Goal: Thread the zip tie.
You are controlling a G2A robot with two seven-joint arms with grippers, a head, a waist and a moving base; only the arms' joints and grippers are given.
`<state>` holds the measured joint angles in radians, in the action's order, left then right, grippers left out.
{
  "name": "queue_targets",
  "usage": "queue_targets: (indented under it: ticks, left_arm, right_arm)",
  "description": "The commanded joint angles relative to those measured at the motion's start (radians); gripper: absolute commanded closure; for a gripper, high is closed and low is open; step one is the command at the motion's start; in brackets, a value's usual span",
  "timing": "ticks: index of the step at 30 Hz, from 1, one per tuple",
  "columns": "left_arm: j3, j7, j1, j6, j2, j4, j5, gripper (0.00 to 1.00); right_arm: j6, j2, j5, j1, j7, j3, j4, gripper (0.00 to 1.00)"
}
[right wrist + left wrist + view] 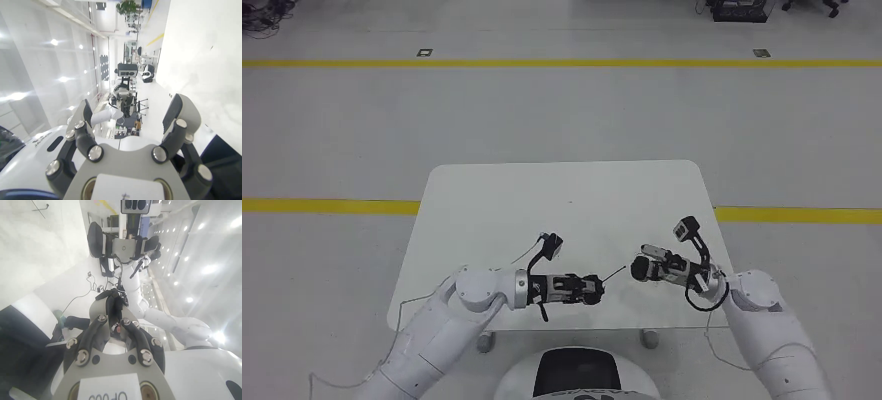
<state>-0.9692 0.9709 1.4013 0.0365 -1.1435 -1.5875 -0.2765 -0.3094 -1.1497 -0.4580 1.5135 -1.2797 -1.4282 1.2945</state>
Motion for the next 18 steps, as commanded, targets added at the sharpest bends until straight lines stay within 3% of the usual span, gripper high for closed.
queue_targets:
  ticks: [1, 3, 11, 15, 18]
  left_arm:
    - [0.004, 0.02, -0.006, 0.006, 0.004, 0.004, 0.01, 1.0]
    - [0.017, 0.028, -0.005, 0.061, 0.006, -0.025, 0.042, 1.0]
    - [0.02, 0.019, -0.003, 0.06, 0.006, -0.023, 0.033, 1.0]
    - [0.032, 0.134, -0.021, 0.07, 0.011, 0.005, -0.03, 1.0]
    - [0.042, 0.188, -0.033, 0.081, 0.015, 0.031, -0.049, 1.0]
  right_arm:
    - [0.0, 0.003, -0.011, -0.027, -0.109, 0.013, -0.031, 0.0]
    - [0.0, 0.003, -0.011, -0.027, -0.109, 0.013, -0.031, 0.0]
    - [0.006, 0.004, -0.003, -0.027, -0.078, 0.015, -0.035, 0.0]
    - [0.0, 0.011, -0.071, -0.041, -0.11, 0.07, -0.039, 0.0]
    - [-0.008, 0.034, -0.097, -0.057, -0.11, 0.132, -0.032, 0.0]
